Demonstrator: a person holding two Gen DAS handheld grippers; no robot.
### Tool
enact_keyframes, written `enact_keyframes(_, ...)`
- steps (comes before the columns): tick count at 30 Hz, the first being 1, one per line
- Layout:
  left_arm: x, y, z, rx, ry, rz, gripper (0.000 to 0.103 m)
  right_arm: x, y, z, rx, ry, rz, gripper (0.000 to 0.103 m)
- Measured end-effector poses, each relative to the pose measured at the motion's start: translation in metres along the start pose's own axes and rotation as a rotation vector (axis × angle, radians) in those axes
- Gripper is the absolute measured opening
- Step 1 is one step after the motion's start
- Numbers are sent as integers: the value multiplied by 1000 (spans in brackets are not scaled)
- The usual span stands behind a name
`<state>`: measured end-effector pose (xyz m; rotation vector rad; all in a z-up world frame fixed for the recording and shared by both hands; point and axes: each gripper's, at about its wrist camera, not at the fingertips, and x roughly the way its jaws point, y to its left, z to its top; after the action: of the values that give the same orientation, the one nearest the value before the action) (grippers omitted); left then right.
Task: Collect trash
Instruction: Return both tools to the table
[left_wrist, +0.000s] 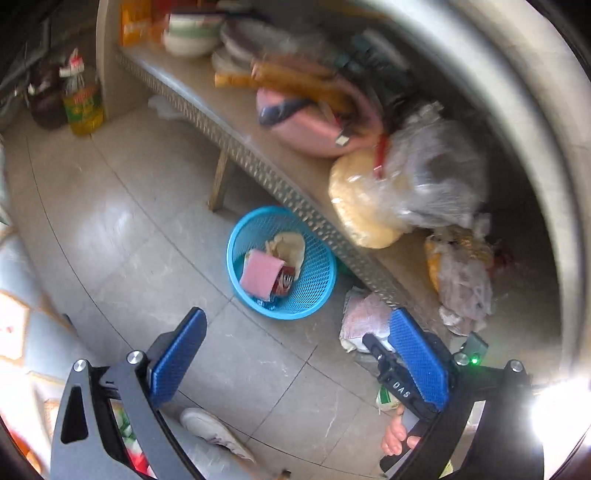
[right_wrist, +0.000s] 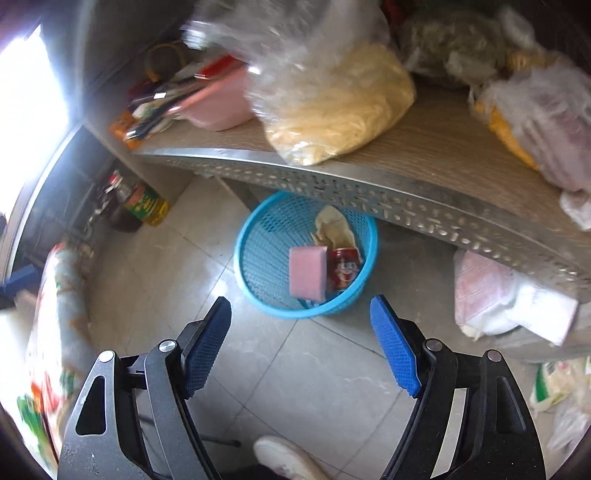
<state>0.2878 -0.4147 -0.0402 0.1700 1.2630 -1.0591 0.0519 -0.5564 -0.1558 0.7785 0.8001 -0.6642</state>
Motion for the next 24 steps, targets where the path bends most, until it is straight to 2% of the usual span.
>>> enact_keyframes(3, -56, -4, -21, 24, -90, -7, 97, -30, 19, -5, -77, -32, 37, 74)
enact_keyframes(9, -160, -8, -97, 88, -265, 34, 97, -82, 65, -12, -233, -64, 214, 74)
enact_keyframes(12, -202, 3, -145, 95, -347, 105, 97, -102, 96, -16, -333, -65, 309, 74)
enact_keyframes(16, -241, 25, -204, 57, -422, 190, 97, -125, 136, -24, -439, -60, 416, 74)
enact_keyframes(20, -272, 48, -262, -9, -469, 308, 97, -137, 171, -36, -525, -34, 481, 74)
enact_keyframes(24, -287, 70, -305, -90, -480, 351, 97, -137, 207, -52, -587, 36, 537, 74)
